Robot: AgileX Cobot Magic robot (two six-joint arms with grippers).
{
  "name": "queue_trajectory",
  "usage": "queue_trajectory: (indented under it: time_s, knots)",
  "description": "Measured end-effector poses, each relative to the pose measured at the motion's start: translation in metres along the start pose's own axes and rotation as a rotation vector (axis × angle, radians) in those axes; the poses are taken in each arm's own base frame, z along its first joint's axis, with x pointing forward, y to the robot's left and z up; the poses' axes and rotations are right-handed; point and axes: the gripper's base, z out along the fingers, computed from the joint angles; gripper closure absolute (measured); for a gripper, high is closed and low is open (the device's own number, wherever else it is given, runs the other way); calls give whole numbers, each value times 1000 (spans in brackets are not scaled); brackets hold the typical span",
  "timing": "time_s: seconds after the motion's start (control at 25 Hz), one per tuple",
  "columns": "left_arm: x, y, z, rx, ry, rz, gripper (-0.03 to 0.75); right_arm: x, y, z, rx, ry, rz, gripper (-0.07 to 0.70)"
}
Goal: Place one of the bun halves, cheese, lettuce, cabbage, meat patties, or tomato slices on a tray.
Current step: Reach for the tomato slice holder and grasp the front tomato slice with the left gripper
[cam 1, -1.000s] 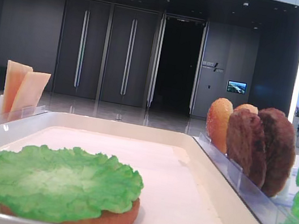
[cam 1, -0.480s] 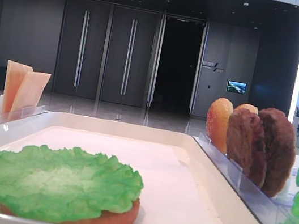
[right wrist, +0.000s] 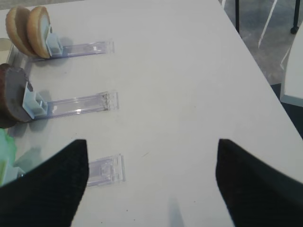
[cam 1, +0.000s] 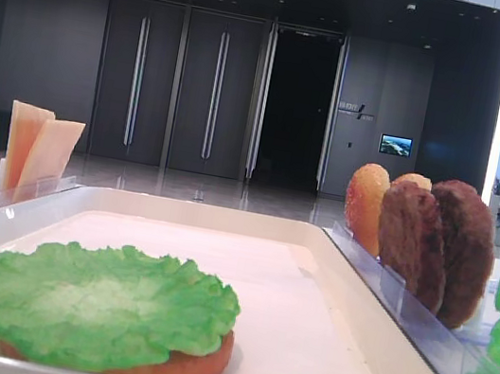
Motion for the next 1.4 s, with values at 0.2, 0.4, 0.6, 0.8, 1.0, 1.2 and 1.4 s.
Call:
queue_trajectory:
  time_s: [0.2,0.4,0.6,0.8,1.0,1.2,1.4]
  knots:
    - [-21,0,15,-11,183,-16,244,0,0,0,0,0,0,78]
    - [-49,-1,30,-13,287,-13,244,0,0,0,0,0,0,78]
    - [-92,-3,41,-13,308,-11,244,0,0,0,0,0,0,78]
    - [-125,-6,63,3,376,-20,244,0,0,0,0,0,0,78]
    - [-153,-10,89,31,409,-39,244,0,0,0,0,0,0,78]
    - [-180,-14,111,48,408,-52,244,0,0,0,0,0,0,78]
    - [-194,-15,134,46,442,-61,244,0,0,0,0,0,0,78]
